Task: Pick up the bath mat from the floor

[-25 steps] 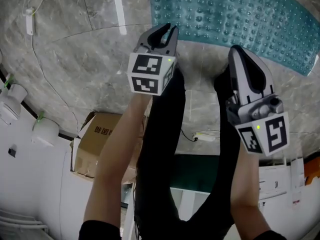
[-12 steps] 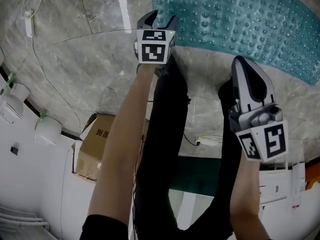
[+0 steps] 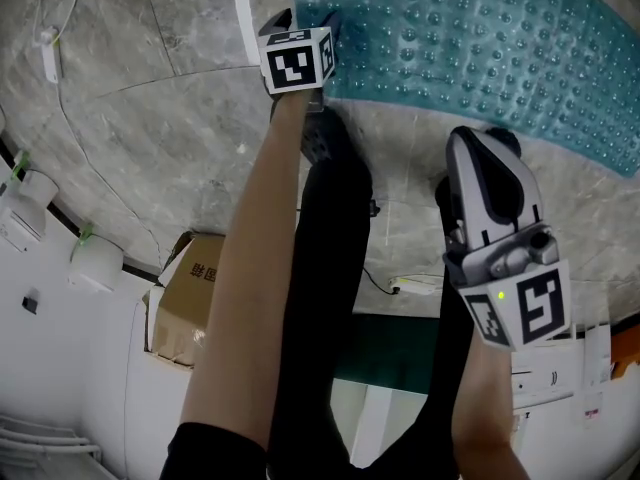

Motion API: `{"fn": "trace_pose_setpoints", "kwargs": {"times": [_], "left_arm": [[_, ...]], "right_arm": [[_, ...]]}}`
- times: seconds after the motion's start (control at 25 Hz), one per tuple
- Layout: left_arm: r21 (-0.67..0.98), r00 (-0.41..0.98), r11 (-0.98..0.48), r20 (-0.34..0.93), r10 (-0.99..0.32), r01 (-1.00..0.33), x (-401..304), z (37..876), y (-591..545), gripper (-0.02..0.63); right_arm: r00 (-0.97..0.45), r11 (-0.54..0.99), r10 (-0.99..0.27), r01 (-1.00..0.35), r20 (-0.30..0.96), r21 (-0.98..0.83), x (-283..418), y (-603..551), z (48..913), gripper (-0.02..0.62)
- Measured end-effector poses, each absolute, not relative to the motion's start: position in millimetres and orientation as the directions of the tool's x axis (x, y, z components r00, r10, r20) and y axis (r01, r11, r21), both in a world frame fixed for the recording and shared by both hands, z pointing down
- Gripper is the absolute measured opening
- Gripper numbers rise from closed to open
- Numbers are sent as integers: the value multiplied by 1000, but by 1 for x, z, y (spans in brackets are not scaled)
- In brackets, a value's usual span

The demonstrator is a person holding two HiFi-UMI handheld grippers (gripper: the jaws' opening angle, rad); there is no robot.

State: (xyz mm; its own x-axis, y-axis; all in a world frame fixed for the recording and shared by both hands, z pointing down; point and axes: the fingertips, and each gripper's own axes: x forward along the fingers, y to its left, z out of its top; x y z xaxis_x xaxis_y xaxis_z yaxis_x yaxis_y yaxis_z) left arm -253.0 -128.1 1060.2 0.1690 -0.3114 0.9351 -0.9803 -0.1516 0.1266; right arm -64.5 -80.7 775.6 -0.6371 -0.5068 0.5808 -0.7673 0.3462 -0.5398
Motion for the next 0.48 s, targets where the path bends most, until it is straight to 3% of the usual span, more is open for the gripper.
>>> {"fn": "trace_pose_setpoints", "kwargs": {"times": [0.48], "left_arm": [[92, 138, -178, 954, -265, -980, -253, 1079, -131, 350]], "right_arm": [[-624, 316, -507, -777, 595, -545, -56, -85, 782, 12]]}}
